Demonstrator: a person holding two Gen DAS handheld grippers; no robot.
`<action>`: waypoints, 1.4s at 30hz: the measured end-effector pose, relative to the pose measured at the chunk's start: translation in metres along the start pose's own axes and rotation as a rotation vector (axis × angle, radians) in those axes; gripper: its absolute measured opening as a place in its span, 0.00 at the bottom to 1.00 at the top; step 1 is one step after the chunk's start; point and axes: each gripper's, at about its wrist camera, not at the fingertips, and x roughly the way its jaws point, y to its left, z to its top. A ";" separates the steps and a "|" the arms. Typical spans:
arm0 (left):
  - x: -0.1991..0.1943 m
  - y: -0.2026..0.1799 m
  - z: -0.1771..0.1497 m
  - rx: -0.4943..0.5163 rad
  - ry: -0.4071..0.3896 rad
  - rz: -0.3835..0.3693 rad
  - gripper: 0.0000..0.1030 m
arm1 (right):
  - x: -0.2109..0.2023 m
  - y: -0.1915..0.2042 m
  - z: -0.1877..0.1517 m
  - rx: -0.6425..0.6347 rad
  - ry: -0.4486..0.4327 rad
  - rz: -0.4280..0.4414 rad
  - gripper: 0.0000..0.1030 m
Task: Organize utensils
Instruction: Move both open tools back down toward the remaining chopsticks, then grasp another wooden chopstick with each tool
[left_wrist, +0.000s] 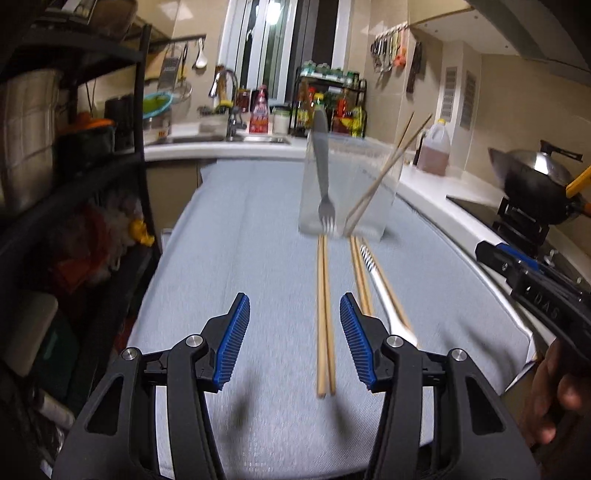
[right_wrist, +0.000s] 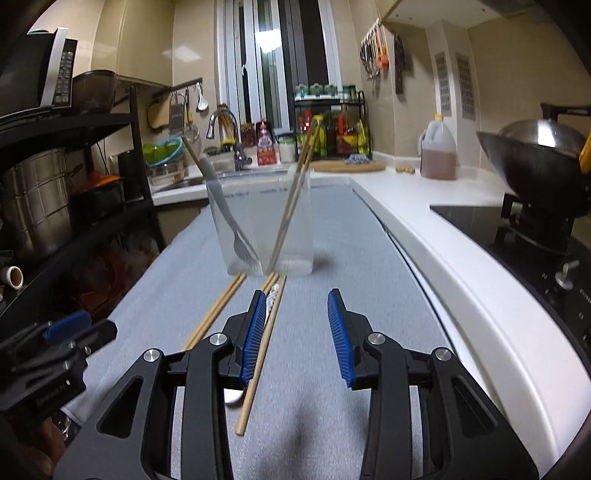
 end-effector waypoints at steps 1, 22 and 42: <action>0.003 0.002 -0.003 0.000 0.014 0.006 0.49 | 0.003 -0.001 -0.005 0.003 0.016 0.001 0.35; 0.016 0.010 -0.013 -0.020 0.069 0.026 0.25 | 0.031 0.004 -0.036 0.014 0.174 0.072 0.11; 0.027 0.003 -0.027 -0.039 0.137 -0.056 0.24 | 0.051 0.032 -0.050 -0.054 0.321 0.107 0.15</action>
